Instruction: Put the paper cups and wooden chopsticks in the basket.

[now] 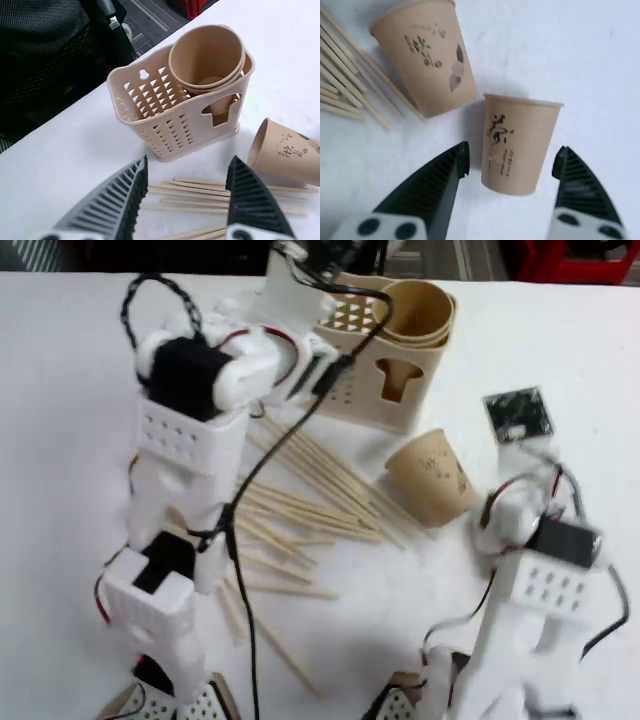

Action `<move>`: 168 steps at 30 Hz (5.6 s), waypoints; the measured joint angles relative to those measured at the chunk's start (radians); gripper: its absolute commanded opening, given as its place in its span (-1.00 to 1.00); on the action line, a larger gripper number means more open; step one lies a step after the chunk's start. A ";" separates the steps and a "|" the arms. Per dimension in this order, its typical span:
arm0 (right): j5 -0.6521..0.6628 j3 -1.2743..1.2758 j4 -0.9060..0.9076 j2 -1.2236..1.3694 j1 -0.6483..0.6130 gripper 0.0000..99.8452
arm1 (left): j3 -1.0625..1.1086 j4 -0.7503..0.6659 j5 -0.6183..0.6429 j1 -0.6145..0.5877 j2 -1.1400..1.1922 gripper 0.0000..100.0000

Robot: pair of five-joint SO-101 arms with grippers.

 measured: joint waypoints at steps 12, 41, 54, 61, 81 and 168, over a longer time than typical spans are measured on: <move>0.107 -0.313 0.163 0.565 0.089 -0.26 | 0.493 0.000 0.000 -0.041 -0.328 -0.48; 0.109 0.049 -0.206 0.615 0.133 -0.19 | 1.725 -0.402 -0.114 -0.241 -1.146 -0.48; 0.107 0.078 -0.281 0.609 0.135 -0.60 | 1.966 -0.470 -0.140 -0.324 -1.290 -0.48; 0.109 -0.034 -0.118 0.493 0.130 -0.60 | 2.048 -0.470 -0.181 -0.322 -1.386 -0.48; -0.176 -0.443 -0.253 0.146 -0.169 -0.60 | 2.447 -0.537 -0.184 -0.322 -1.846 -0.48; -0.284 -0.443 -0.617 0.339 -0.445 -0.29 | 2.808 -0.615 -0.071 -0.384 -2.160 -0.48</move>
